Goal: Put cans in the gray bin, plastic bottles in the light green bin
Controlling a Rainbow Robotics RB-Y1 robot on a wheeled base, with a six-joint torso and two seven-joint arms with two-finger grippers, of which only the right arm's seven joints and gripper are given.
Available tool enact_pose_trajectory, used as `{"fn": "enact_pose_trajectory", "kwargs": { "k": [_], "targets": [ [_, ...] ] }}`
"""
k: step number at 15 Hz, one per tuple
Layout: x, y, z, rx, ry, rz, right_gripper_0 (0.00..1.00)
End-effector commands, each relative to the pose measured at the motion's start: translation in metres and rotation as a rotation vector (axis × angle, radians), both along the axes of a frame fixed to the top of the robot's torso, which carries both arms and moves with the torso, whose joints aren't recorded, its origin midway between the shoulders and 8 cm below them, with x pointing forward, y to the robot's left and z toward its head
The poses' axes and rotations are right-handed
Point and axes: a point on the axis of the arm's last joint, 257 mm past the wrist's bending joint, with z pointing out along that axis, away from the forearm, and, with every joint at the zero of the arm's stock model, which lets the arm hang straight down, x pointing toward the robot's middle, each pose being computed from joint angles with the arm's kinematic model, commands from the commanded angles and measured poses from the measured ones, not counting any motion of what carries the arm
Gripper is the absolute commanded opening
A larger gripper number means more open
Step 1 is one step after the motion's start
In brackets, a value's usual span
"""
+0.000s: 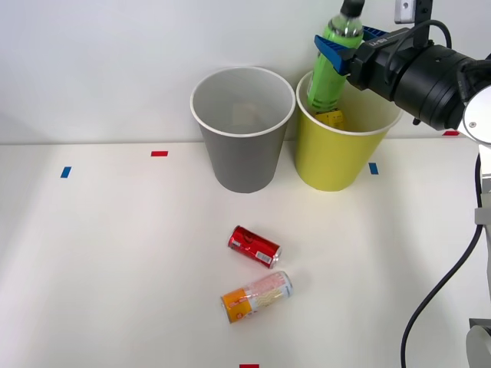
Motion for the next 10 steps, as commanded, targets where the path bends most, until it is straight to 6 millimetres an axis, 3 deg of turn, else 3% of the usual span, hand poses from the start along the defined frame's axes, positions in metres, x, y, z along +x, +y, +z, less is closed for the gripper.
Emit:
{"fn": "enact_pose_trajectory", "kwargs": {
  "k": [1, 5, 10],
  "targets": [
    [-0.003, -0.001, 0.002, 0.022, -0.013, 0.01, 1.0],
    [-0.031, -0.02, -0.011, 0.01, -0.057, -0.013, 1.0],
    [-0.089, -0.067, -0.036, 0.04, -0.159, -0.165, 1.0]
  ]
}}
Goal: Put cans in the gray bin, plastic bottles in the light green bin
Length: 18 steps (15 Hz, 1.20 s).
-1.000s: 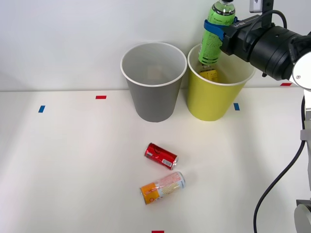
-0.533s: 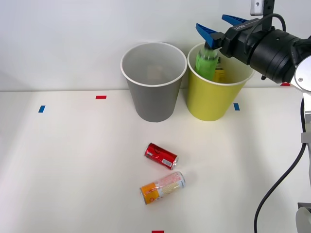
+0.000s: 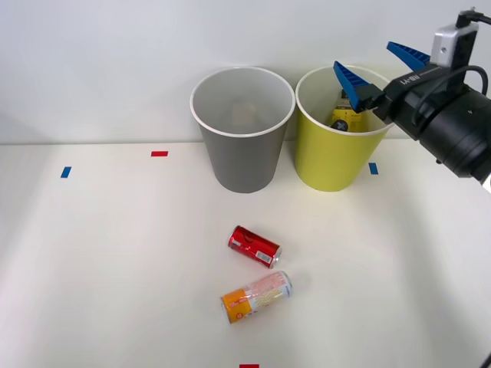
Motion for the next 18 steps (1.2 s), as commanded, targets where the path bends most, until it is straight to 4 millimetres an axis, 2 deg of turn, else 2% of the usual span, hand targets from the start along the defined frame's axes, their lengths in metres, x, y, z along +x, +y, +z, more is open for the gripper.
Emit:
{"fn": "enact_pose_trajectory", "kwargs": {
  "k": [1, 5, 7, 10, 13, 16, 18],
  "targets": [
    [-0.04, -0.027, -0.013, 0.028, -0.053, -0.085, 1.0],
    [-0.074, -0.065, -0.043, 0.076, -0.052, -0.21, 1.0],
    [-0.091, -0.081, -0.066, 0.11, -0.038, -0.278, 1.0],
    [-0.119, -0.095, -0.103, 0.145, -0.022, -0.38, 1.0],
    [-0.143, -0.106, -0.129, 0.076, -0.015, -0.464, 1.0],
    [-0.16, -0.114, -0.164, 0.12, 0.059, -0.534, 1.0],
    [-0.163, -0.121, -0.19, 0.112, 0.087, -0.607, 1.0]
  ]
}}
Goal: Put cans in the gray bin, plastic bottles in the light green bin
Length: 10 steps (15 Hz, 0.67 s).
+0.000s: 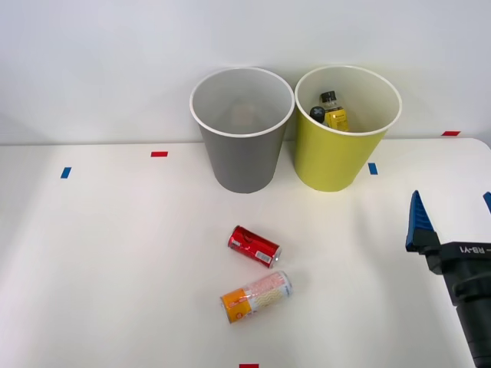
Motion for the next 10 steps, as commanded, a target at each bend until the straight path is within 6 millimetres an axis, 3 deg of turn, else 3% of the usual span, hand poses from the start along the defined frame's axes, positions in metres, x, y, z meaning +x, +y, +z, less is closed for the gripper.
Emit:
{"fn": "enact_pose_trajectory", "kwargs": {
  "k": [1, 7, 10],
  "targets": [
    [-0.007, -0.013, -0.041, -0.015, 0.051, -0.128, 1.0],
    [-0.019, -0.039, -0.072, -0.199, 0.125, -0.246, 1.0],
    [-0.028, -0.044, -0.074, -0.32, 0.147, -0.268, 1.0]
  ]
}}
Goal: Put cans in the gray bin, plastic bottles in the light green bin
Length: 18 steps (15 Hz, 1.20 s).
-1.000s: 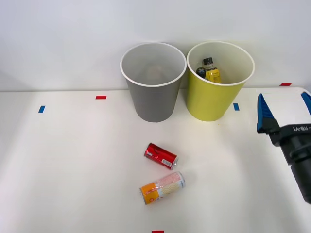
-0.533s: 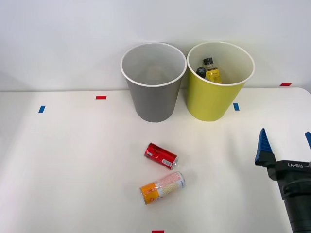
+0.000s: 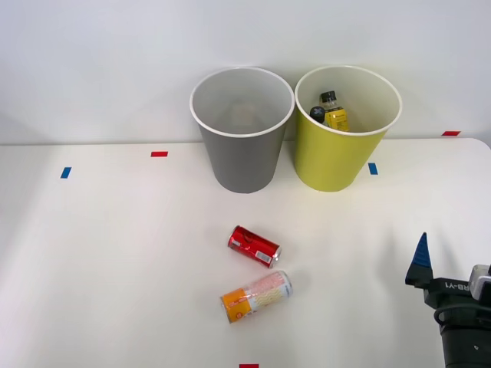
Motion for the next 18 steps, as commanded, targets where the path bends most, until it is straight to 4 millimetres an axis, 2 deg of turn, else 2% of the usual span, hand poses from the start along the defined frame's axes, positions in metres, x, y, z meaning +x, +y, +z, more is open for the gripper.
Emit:
{"fn": "enact_pose_trajectory", "kwargs": {
  "k": [1, 5, 9, 16, 18],
  "targets": [
    [-0.009, 0.001, -0.004, -0.057, 0.02, -0.005, 1.0],
    [-0.01, 0.03, -0.011, 0.129, -0.023, 0.071, 1.0],
    [-0.024, 0.059, -0.016, 0.292, -0.06, 0.165, 1.0],
    [-0.054, 0.115, -0.032, 0.349, -0.012, 0.319, 1.0],
    [-0.064, 0.117, -0.037, 0.332, 0.007, 0.331, 1.0]
  ]
}}
